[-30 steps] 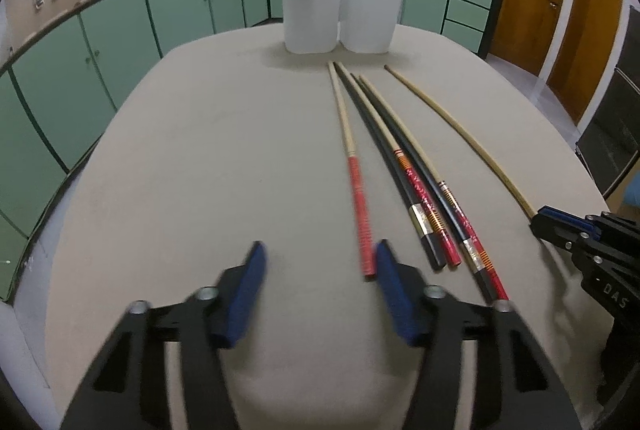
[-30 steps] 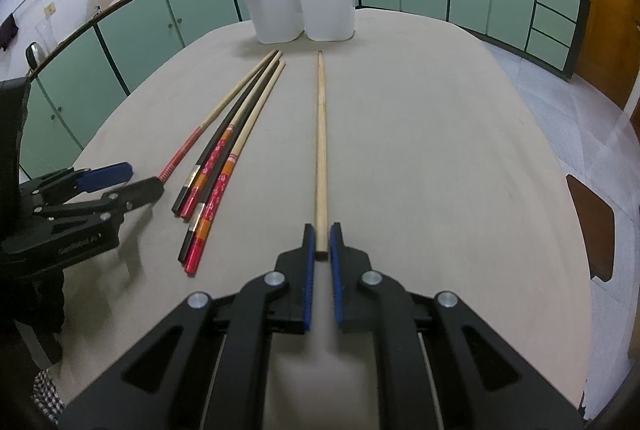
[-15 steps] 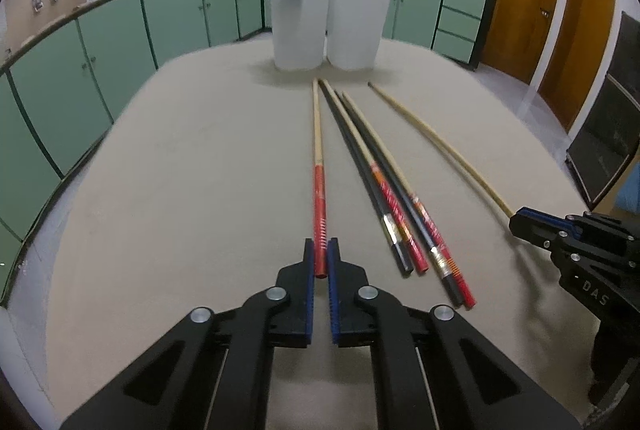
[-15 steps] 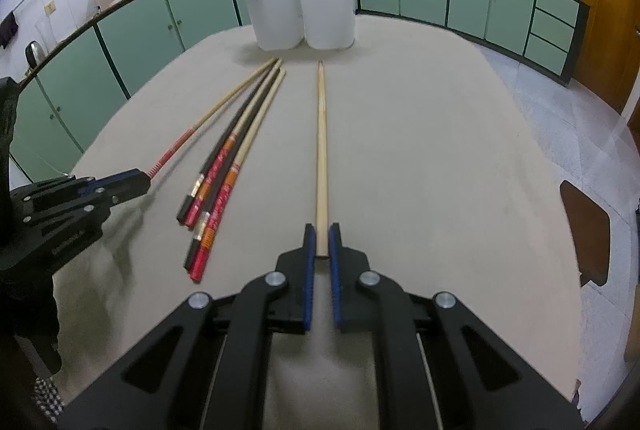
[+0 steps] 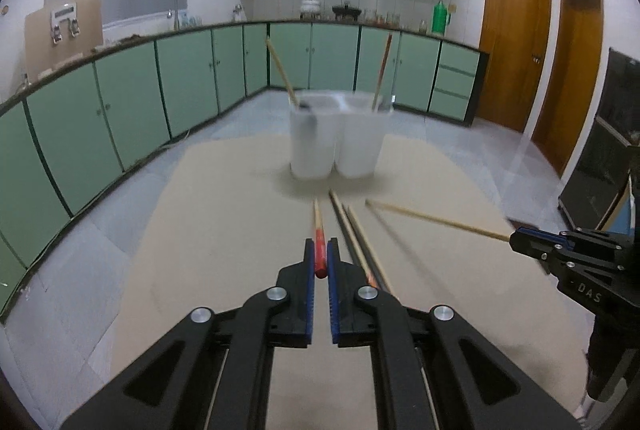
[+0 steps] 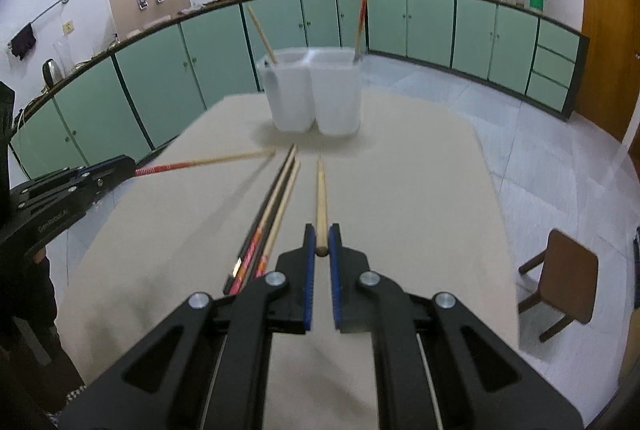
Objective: Organize utensils
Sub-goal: 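Grasp a red-patterned chopstick with the left tool while the right holds its chopstick, then lift both chopsticks into the white holder and open both tools, then withdraw both open tools back toward the remaining chopsticks, then grasp a red-patterned chopstick with the right tool, then grasp a black chopstick with the left tool while the right holds its chopstick, then lift both chopsticks into the white holder and open both tools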
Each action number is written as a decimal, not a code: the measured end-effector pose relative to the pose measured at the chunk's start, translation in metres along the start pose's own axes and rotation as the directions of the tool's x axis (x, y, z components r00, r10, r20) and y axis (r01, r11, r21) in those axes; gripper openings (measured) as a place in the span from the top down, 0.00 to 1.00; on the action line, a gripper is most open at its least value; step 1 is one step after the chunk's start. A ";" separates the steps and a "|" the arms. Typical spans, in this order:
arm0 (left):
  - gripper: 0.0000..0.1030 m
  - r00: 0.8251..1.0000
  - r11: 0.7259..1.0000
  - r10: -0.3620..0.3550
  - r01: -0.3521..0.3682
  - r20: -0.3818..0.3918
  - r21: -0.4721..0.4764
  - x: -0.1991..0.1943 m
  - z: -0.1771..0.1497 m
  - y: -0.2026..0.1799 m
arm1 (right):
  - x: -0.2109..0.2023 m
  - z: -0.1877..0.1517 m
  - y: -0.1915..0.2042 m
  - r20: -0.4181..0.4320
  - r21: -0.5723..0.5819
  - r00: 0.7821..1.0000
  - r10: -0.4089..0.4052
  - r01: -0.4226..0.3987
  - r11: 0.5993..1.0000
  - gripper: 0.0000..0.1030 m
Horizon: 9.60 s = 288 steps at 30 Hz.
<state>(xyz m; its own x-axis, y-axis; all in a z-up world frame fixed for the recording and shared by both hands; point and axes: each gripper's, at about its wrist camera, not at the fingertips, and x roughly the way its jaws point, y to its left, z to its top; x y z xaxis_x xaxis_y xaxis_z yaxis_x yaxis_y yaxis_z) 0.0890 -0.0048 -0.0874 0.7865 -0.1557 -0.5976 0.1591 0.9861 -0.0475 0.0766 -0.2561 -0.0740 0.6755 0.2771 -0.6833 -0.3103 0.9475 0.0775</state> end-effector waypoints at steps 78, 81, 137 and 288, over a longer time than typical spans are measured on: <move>0.60 0.987 0.997 -0.073 0.068 0.146 0.034 0.121 0.229 0.019 | 0.066 0.241 -0.048 0.109 -0.033 0.994 -0.016 0.019 0.999 0.63; 0.48 0.984 0.998 -0.068 0.064 0.166 0.029 0.099 0.218 0.020 | 0.044 0.223 -0.052 0.149 -0.019 0.988 -0.043 0.046 0.999 0.52; 0.15 0.961 0.993 0.116 -0.114 -0.251 0.019 0.052 -0.080 0.040 | 0.067 -0.096 0.034 -0.183 0.013 0.983 -0.020 0.023 1.000 0.43; 0.94 0.943 0.994 -0.063 0.030 0.326 0.105 0.067 0.254 -0.016 | 0.047 0.284 -0.023 0.185 -0.082 0.981 0.064 -0.050 0.995 0.95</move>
<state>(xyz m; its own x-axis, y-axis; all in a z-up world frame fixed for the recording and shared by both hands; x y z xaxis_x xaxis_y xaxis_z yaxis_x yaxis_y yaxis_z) 0.2903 -0.0453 0.0768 0.9266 -0.2276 -0.2995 0.2443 0.9695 0.0192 0.3054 -0.2196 0.0978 0.7664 0.3620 -0.5306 -0.3971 0.9163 0.0516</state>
